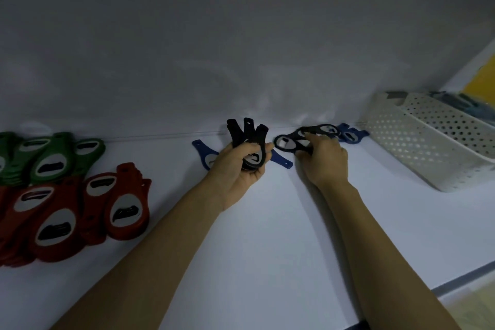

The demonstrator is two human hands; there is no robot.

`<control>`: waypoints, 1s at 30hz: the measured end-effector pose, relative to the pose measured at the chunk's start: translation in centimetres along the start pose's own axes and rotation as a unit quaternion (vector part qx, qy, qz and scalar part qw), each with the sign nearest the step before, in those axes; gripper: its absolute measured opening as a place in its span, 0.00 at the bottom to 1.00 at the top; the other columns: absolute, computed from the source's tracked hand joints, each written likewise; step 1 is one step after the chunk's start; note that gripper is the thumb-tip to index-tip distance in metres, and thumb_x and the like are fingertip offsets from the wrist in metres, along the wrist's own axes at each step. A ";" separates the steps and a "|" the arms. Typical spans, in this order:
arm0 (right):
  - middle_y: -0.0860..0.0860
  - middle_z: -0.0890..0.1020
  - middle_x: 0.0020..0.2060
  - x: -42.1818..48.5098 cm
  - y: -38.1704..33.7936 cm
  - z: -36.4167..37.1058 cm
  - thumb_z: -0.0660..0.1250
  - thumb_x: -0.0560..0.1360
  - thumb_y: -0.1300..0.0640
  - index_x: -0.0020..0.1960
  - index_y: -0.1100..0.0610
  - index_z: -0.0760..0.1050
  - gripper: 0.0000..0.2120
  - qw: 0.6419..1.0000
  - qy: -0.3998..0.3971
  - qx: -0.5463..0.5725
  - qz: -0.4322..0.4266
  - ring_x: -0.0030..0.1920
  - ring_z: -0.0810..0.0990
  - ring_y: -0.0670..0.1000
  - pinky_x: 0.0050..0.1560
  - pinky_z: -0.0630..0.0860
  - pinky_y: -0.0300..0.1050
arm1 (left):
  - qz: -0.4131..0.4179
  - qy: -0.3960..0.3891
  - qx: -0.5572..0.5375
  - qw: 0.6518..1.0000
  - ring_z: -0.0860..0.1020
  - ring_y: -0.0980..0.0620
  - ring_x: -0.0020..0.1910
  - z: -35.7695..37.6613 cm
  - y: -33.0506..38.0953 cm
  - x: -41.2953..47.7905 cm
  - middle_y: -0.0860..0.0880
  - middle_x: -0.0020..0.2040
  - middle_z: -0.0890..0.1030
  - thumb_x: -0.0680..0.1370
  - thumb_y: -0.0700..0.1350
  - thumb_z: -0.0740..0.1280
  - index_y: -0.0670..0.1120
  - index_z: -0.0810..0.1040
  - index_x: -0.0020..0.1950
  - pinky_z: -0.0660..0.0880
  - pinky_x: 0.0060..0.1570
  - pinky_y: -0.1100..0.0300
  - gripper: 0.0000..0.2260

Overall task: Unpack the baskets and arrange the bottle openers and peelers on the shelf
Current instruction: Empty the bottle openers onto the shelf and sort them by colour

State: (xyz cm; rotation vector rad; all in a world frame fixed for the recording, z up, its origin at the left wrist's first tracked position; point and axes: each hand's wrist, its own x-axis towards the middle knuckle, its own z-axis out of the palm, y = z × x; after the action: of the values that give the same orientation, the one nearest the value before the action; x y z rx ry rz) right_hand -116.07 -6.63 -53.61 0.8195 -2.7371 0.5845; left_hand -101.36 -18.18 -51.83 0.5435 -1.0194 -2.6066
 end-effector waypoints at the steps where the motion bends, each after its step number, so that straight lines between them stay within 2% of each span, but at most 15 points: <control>1: 0.55 0.82 0.50 -0.1 -0.1 0.0 0.67 0.75 0.56 0.56 0.58 0.79 0.11 1.000 0.008 0.030 0.004 0.52 0.78 0.59 0.52 0.72 0.50 | -0.001 0.003 -0.011 1.000 0.79 0.54 0.40 0.1 0.0 0.0 0.41 0.52 0.80 0.79 0.38 0.61 0.39 0.71 0.66 0.77 0.33 0.66 0.15; 3: 0.51 0.81 0.43 -0.3 -0.2 -0.3 0.69 0.74 0.58 0.52 0.58 0.80 0.08 0.981 0.007 0.184 0.063 0.47 0.79 0.54 0.52 0.74 0.49 | -0.010 0.006 -0.034 0.999 0.79 0.52 0.41 0.3 0.2 0.1 0.39 0.54 0.78 0.79 0.43 0.63 0.38 0.72 0.66 0.77 0.33 0.65 0.17; 4: 0.51 0.81 0.40 -0.3 -0.2 -0.6 0.70 0.74 0.60 0.49 0.59 0.80 0.05 0.949 0.012 0.300 0.098 0.44 0.78 0.53 0.50 0.75 0.48 | -0.018 0.009 -0.042 0.999 0.78 0.52 0.41 0.4 0.2 0.1 0.39 0.53 0.78 0.80 0.47 0.62 0.38 0.72 0.66 0.77 0.33 0.65 0.18; 6: 0.50 0.81 0.37 -0.2 -0.6 -1.6 0.70 0.74 0.63 0.47 0.60 0.80 0.03 0.847 0.004 0.514 0.136 0.39 0.77 0.50 0.45 0.77 0.42 | -0.032 0.021 -0.063 0.997 0.78 0.50 0.42 0.4 0.2 0.3 0.39 0.53 0.77 0.81 0.50 0.60 0.38 0.71 0.66 0.77 0.32 0.64 0.19; 8: 0.51 0.82 0.38 -0.4 -1.1 -2.6 0.69 0.74 0.63 0.49 0.58 0.81 0.05 0.742 -0.075 0.657 0.110 0.34 0.76 0.47 0.41 0.76 0.39 | -0.037 0.028 -0.078 0.996 0.78 0.49 0.42 0.2 0.2 0.5 0.38 0.53 0.78 0.81 0.49 0.58 0.38 0.71 0.66 0.78 0.33 0.63 0.19; 10: 0.51 0.81 0.36 -0.8 -1.6 -3.2 0.69 0.71 0.62 0.51 0.58 0.81 0.09 0.685 -0.157 0.709 0.058 0.31 0.75 0.46 0.39 0.77 0.37 | -0.030 0.015 -0.066 0.997 0.80 0.48 0.43 0.0 0.1 0.8 0.40 0.52 0.80 0.81 0.53 0.59 0.40 0.75 0.62 0.79 0.39 0.60 0.19; 11: 0.50 0.81 0.33 -1.0 -2.0 -3.2 0.69 0.69 0.62 0.51 0.58 0.80 0.11 0.689 -0.183 0.700 0.038 0.31 0.75 0.46 0.39 0.77 0.37 | -0.021 -0.001 -0.053 0.998 0.82 0.48 0.43 0.0 0.1 0.8 0.41 0.52 0.82 0.79 0.55 0.60 0.42 0.76 0.59 0.79 0.44 0.58 0.19; 13: 0.47 0.80 0.30 -1.6 -3.1 -2.8 0.70 0.69 0.63 0.54 0.59 0.78 0.13 0.749 -0.180 0.638 0.001 0.30 0.78 0.45 0.39 0.78 0.39 | 0.007 -0.041 0.014 0.999 0.83 0.47 0.48 0.0 -0.2 0.8 0.43 0.53 0.83 0.76 0.55 0.64 0.44 0.77 0.59 0.78 0.53 0.52 0.18; 15: 0.45 0.79 0.33 -1.8 -4.2 -2.5 0.73 0.70 0.63 0.57 0.59 0.75 0.16 0.823 -0.108 0.557 -0.009 0.33 0.79 0.43 0.37 0.77 0.37 | 0.054 -0.067 0.099 0.991 0.83 0.46 0.51 -0.2 -0.8 0.8 0.44 0.55 0.82 0.77 0.44 0.67 0.44 0.75 0.62 0.78 0.54 0.50 0.14; 17: 0.47 0.79 0.43 -1.8 -4.8 -2.4 0.75 0.70 0.54 0.62 0.57 0.72 0.24 0.869 -0.030 0.494 0.028 0.42 0.79 0.43 0.40 0.76 0.34 | 0.094 -0.062 0.113 0.987 0.83 0.45 0.50 -0.6 -1.1 0.8 0.44 0.54 0.82 0.77 0.35 0.65 0.44 0.73 0.63 0.80 0.50 0.52 0.15; 20: 0.48 0.83 0.52 -2.3 -5.5 -3.2 0.70 0.67 0.35 0.62 0.55 0.75 0.32 0.858 -0.143 0.488 0.068 0.52 0.81 0.46 0.50 0.78 0.38 | 0.150 -0.063 0.159 0.974 0.81 0.47 0.54 -0.7 -1.4 0.6 0.46 0.55 0.82 0.77 0.34 0.66 0.46 0.73 0.63 0.79 0.51 0.54 0.16; 22: 0.46 0.86 0.43 -3.7 -5.9 -2.7 0.72 0.70 0.42 0.50 0.50 0.80 0.14 0.847 -0.189 0.496 0.007 0.46 0.84 0.43 0.42 0.78 0.34 | 0.193 -0.040 0.261 0.945 0.81 0.50 0.54 -0.6 -1.8 0.6 0.46 0.53 0.81 0.76 0.34 0.66 0.44 0.72 0.61 0.79 0.54 0.52 0.14; 26: 0.51 0.83 0.48 -5.0 -5.8 -1.6 0.70 0.75 0.56 0.50 0.51 0.77 0.05 0.855 -0.054 0.515 -0.035 0.49 0.82 0.46 0.48 0.78 0.37 | 0.261 -0.048 0.424 0.866 0.80 0.47 0.50 -0.1 -2.8 0.5 0.41 0.50 0.80 0.75 0.31 0.63 0.39 0.71 0.56 0.78 0.51 0.53 0.11; 28: 0.49 0.84 0.46 -5.1 -5.7 -1.6 0.68 0.76 0.57 0.51 0.52 0.79 0.04 0.854 -0.040 0.518 -0.040 0.48 0.83 0.47 0.47 0.78 0.37 | 0.291 -0.024 0.473 0.831 0.79 0.49 0.49 0.1 -3.1 0.5 0.42 0.51 0.78 0.73 0.31 0.64 0.40 0.72 0.55 0.77 0.48 0.61 0.13; 30: 0.49 0.84 0.40 -5.2 -5.8 -1.5 0.68 0.76 0.56 0.48 0.55 0.81 0.04 0.857 -0.031 0.513 -0.039 0.44 0.83 0.48 0.44 0.78 0.37 | 0.308 0.015 0.507 0.805 0.78 0.48 0.51 0.2 -3.3 0.6 0.43 0.53 0.77 0.71 0.32 0.67 0.40 0.74 0.56 0.76 0.49 0.59 0.14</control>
State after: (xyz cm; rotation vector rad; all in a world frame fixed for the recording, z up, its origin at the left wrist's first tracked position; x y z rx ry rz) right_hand -108.38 -7.93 -52.17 1.1159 -2.2635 2.0905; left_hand -102.41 -16.04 -54.14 0.3444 -2.1159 -1.3295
